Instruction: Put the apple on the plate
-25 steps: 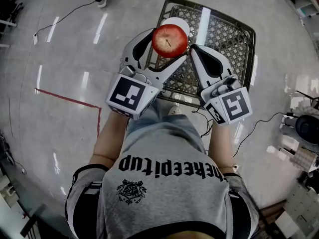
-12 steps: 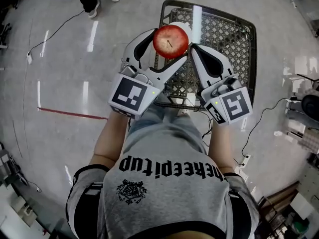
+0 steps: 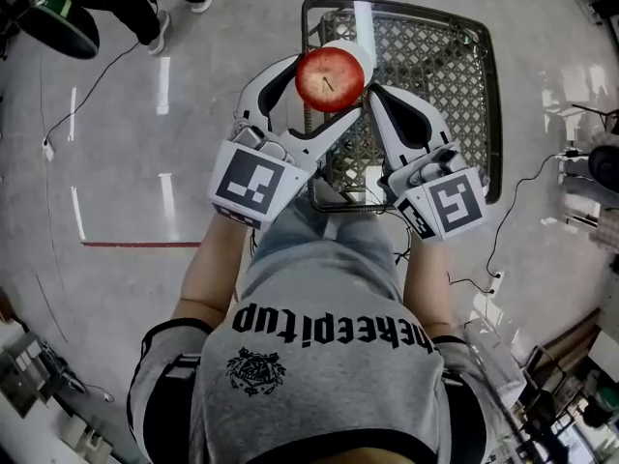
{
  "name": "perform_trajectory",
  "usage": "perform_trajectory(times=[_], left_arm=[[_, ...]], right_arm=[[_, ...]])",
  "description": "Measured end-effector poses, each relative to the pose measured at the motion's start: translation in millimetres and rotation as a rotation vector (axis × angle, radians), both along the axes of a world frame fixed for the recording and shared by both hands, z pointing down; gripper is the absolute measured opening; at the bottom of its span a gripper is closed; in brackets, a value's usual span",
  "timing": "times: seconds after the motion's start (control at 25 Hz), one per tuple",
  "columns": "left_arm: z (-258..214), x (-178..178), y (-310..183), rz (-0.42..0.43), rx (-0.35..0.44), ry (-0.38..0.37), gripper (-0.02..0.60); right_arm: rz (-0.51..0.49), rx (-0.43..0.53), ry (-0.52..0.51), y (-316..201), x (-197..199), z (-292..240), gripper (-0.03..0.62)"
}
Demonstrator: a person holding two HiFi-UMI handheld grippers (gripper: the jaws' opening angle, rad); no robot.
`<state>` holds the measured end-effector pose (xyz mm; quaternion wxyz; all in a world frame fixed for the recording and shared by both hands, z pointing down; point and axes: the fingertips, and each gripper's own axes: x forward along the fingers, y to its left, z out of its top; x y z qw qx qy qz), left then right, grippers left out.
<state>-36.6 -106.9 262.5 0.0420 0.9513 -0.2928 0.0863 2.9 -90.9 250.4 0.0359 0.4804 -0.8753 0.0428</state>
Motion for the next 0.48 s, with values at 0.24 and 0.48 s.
perform_trajectory(times=[0.24,0.48], left_arm=[[4,10,-6,0.067,0.022,0.008,0.416],[3,20,-11,0.088,0.005,0.001,0.416]], right_arm=[[0.070,-0.008,0.009,2,9,2,0.002],[0.112,-0.018,0.013,0,23,-2,0.002]])
